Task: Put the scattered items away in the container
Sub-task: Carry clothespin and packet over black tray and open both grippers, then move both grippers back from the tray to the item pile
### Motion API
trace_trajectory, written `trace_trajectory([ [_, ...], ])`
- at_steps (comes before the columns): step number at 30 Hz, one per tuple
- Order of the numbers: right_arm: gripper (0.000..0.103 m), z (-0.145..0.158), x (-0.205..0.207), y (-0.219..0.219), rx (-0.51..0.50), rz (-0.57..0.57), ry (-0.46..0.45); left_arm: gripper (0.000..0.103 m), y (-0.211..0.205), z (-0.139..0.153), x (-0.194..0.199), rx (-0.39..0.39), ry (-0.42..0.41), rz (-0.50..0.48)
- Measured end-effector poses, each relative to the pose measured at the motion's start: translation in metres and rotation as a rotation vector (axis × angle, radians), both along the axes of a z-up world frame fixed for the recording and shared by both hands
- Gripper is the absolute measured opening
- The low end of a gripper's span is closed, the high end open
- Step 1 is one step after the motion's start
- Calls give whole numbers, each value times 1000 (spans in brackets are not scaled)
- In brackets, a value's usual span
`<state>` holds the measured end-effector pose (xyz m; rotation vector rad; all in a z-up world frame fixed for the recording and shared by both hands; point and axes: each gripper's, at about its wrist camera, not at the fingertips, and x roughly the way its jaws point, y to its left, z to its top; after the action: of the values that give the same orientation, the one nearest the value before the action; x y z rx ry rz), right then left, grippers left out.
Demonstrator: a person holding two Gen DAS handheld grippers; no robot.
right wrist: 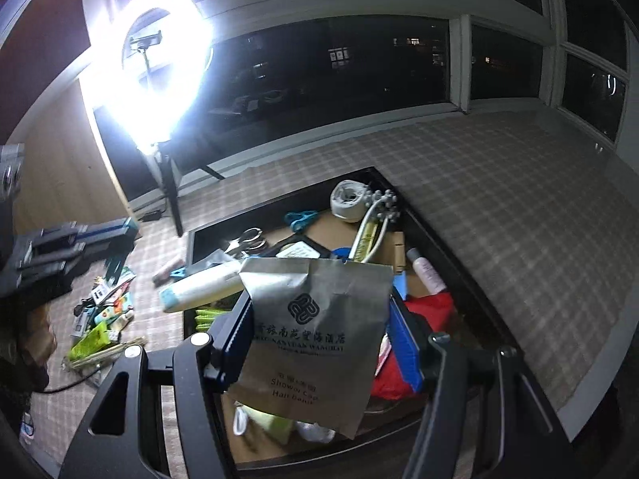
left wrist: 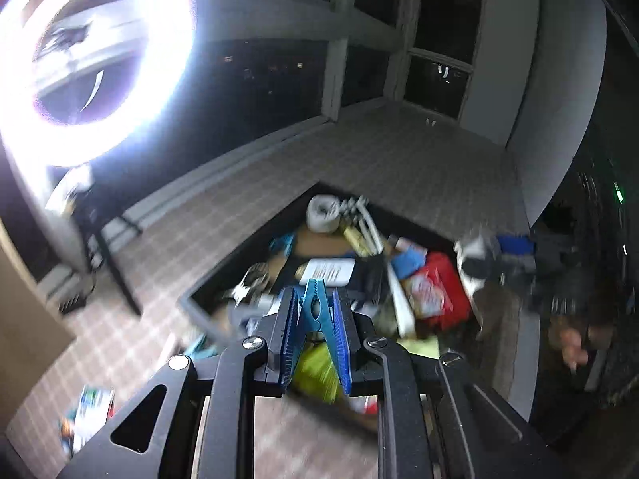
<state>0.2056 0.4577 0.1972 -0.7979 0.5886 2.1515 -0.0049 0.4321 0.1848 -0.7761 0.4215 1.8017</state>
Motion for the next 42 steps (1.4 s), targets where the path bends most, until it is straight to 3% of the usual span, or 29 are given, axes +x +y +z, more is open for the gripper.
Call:
trace_trajectory([
  [3, 60, 0, 1, 8, 8, -15, -4, 18, 27, 2, 1, 7, 3, -18],
  [4, 60, 1, 2, 10, 6, -12, 3, 20, 34, 3, 0, 16, 6, -15],
  [5, 62, 2, 2, 12, 9, -4, 14, 30, 41, 3, -1, 20, 8, -2],
  [6, 64, 3, 2, 13, 19, -3, 18, 69, 47, 3, -3, 16, 3, 15],
  [7, 66, 5, 2, 14, 35, -16, 15, 97, 50, 3, -5, 20, 0, 33],
  [10, 78, 9, 3, 17, 64, -69, 17, 95, 51, 9, -6, 60, 12, 68],
  [25, 78, 23, -3, 11, 56, -45, 70, 88, 18, 29, -17, 62, 19, 85],
  [31, 78, 42, -18, -8, 89, 29, 94, 88, -48, 53, -31, 48, 73, 153],
  [42, 78, 46, -80, -63, 56, 301, 128, 79, -240, 64, -58, -33, 151, 360],
])
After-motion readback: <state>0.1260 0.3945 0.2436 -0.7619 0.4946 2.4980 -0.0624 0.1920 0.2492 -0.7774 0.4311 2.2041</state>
